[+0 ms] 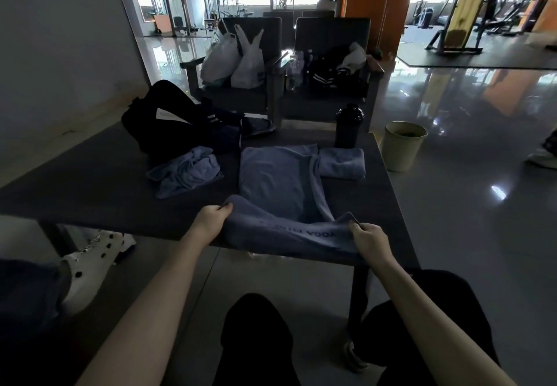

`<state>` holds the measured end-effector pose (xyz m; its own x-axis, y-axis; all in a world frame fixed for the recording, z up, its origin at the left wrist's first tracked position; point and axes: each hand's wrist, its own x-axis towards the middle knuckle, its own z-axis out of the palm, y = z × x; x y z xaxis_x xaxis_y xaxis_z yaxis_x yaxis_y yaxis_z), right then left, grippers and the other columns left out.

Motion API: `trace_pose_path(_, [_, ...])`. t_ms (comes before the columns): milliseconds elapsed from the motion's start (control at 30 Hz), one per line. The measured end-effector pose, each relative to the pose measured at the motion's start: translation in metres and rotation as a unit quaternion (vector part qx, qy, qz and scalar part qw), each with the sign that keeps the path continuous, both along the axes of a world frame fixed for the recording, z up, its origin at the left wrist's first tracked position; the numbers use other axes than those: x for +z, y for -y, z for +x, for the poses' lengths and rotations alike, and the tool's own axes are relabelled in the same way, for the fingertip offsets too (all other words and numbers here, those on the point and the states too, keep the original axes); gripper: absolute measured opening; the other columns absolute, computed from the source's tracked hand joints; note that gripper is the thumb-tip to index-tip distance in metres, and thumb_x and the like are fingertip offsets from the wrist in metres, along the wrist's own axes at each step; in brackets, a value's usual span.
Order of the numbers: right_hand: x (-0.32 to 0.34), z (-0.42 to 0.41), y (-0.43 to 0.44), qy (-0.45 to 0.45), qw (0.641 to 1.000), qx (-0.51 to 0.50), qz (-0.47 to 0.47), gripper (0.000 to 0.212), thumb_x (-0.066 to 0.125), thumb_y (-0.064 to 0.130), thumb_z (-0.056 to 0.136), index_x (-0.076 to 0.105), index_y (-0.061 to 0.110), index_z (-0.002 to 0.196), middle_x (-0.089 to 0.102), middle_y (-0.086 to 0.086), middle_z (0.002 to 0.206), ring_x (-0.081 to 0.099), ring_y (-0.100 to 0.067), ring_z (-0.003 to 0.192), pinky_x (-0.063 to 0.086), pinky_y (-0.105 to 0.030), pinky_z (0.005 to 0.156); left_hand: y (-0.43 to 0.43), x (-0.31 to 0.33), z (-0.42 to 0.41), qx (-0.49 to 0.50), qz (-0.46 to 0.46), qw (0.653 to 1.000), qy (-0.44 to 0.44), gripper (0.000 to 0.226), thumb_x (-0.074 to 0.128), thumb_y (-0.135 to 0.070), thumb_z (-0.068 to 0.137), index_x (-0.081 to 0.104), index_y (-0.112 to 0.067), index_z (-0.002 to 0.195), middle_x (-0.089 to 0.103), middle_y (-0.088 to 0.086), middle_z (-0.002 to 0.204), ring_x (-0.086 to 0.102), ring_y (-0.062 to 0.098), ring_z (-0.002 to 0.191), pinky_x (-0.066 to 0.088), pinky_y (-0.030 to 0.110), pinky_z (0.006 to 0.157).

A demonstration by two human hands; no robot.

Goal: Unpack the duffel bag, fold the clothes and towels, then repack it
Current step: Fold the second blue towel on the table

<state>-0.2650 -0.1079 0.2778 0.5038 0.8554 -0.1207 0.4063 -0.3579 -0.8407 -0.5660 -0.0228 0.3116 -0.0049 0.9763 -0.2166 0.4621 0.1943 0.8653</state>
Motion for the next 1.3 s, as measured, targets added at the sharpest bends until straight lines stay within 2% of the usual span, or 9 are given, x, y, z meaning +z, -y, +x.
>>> trace_pose_path(133, [0.001,-0.002,-0.002,-0.010,0.997,0.005,0.074,0.041,0.049,0.028,0.097,0.054,0.005,0.064,0.056,-0.007,0.064,0.049,-0.019,0.062,0.036,-0.031,0.056,-0.003,-0.009,0.004,0.010,0.012,0.999,-0.041,0.036,0.041,-0.022,0.101,0.059,-0.001,0.078,0.056,0.009,0.076,0.051,0.022,0.079,0.035,0.030,0.062])
trace_pose_path(233, [0.008,-0.004,-0.007,-0.015,0.985,-0.011,0.174,0.040,0.048,0.023,0.098,0.047,0.009,0.060,0.049,-0.002,0.057,0.043,-0.009,0.053,0.033,-0.017,0.048,-0.008,-0.008,0.009,0.016,0.063,0.998,-0.015,0.030,0.041,-0.019,0.101,0.058,-0.003,0.082,0.055,0.009,0.077,0.050,0.021,0.075,0.034,0.028,0.058])
trace_pose_path(333, [0.013,-0.005,-0.024,-0.010,0.980,-0.008,0.200,0.038,0.047,0.021,0.099,0.049,0.014,0.061,0.050,0.002,0.058,0.046,-0.003,0.052,0.034,-0.014,0.050,-0.018,-0.008,0.015,0.039,0.092,0.995,0.007,0.021,0.042,-0.017,0.101,0.058,-0.009,0.091,0.056,0.004,0.083,0.051,0.017,0.079,0.037,0.028,0.063])
trace_pose_path(500, [0.001,-0.001,-0.055,-0.032,0.992,0.004,0.124,0.040,0.046,0.027,0.099,0.049,0.007,0.065,0.052,-0.003,0.062,0.045,-0.013,0.058,0.034,-0.027,0.053,-0.045,-0.025,0.018,0.086,0.034,0.996,0.012,0.025,0.043,-0.014,0.100,0.057,-0.002,0.117,0.057,0.010,0.103,0.052,0.021,0.092,0.038,0.030,0.074])
trace_pose_path(667, [-0.008,0.002,-0.081,-0.035,0.992,0.012,0.125,0.039,0.046,0.029,0.099,0.056,0.000,0.073,0.055,-0.006,0.065,0.048,-0.015,0.061,0.037,-0.029,0.056,-0.075,-0.033,0.020,0.115,0.019,0.993,0.033,0.027,0.042,-0.014,0.099,0.055,-0.007,0.122,0.059,0.013,0.115,0.054,0.024,0.099,0.043,0.034,0.078])
trace_pose_path(800, [-0.004,0.005,-0.109,-0.045,0.993,0.009,0.113,0.035,0.044,0.031,0.099,0.059,0.010,0.076,0.059,-0.002,0.072,0.053,-0.015,0.066,0.039,-0.028,0.059,-0.098,-0.029,0.021,0.116,0.042,0.992,0.009,0.027,0.042,-0.016,0.100,0.055,-0.007,0.122,0.058,0.010,0.117,0.053,0.024,0.103,0.042,0.033,0.081])
trace_pose_path(967, [-0.021,0.007,-0.124,-0.006,0.996,0.070,-0.055,0.035,0.054,0.028,0.093,0.056,0.006,0.121,0.061,-0.009,0.110,0.055,-0.021,0.096,0.041,-0.030,0.078,-0.107,-0.038,0.023,0.056,-0.040,0.994,-0.080,0.038,0.047,-0.018,0.098,0.046,-0.003,0.133,0.053,0.017,0.130,0.053,0.030,0.112,0.040,0.031,0.083])
trace_pose_path(1100, [-0.024,0.005,-0.108,0.009,0.997,0.060,-0.053,0.030,0.062,0.026,0.086,0.059,0.010,0.111,0.061,-0.004,0.099,0.056,-0.019,0.090,0.044,-0.030,0.075,-0.092,-0.048,0.023,0.031,-0.081,0.992,-0.096,0.043,0.054,-0.021,0.094,0.045,0.002,0.129,0.055,0.016,0.118,0.051,0.023,0.093,0.039,0.028,0.077])
trace_pose_path(1300, [-0.022,0.006,-0.076,0.029,0.992,0.077,-0.095,0.024,0.067,0.024,0.081,0.064,0.007,0.097,0.064,-0.003,0.087,0.057,-0.017,0.082,0.044,-0.030,0.068,-0.063,-0.054,0.016,0.005,-0.159,0.978,-0.138,0.042,0.060,-0.029,0.090,0.053,0.002,0.118,0.058,0.017,0.112,0.056,0.026,0.091,0.046,0.033,0.073])
